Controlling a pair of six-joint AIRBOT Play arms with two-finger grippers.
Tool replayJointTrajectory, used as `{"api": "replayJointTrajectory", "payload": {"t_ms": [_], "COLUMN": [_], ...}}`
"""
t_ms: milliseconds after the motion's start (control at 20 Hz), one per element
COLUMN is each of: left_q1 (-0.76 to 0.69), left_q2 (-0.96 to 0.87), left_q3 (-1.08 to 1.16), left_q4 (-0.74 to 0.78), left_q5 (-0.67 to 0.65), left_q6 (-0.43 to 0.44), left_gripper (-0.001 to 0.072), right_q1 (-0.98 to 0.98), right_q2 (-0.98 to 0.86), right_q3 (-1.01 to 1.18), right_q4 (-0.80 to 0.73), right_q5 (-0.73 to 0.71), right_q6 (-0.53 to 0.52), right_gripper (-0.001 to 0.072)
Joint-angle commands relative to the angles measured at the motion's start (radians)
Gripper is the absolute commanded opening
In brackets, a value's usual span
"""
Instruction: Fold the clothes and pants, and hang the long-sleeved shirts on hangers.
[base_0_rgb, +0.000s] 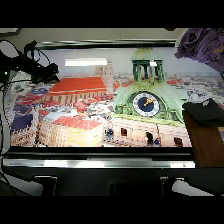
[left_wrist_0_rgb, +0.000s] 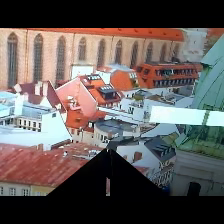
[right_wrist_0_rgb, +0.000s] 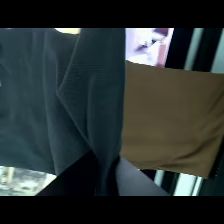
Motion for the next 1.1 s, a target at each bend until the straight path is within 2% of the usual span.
{"api": "replayJointTrajectory", "payload": {"t_ms": [0,400,1050], "left_q1": [-0.001,-0.001,-0.001], "left_q2": [0.0,0.0,0.0], "left_q3": [0.0,0.0,0.0], "left_q4": [0.001,0.001,0.0], "left_q5": [0.001,0.001,0.001], "left_q6": [0.0,0.0,0.0], "left_gripper": [0.0022,0.0022,0.0022], "right_q1": [0.0,0.0,0.0], "right_q2": [0.03,0.114,0.115], "right_q3": [-0.115,-0.423,-0.61], "right_q4": [-0.054,-0.1,-0.185], "right_q5": [0.005,-0.09,-0.123], "right_q6": [-0.024,-0.024,-0.056], "right_gripper": [0.0035,0.0036,0.0036]}}
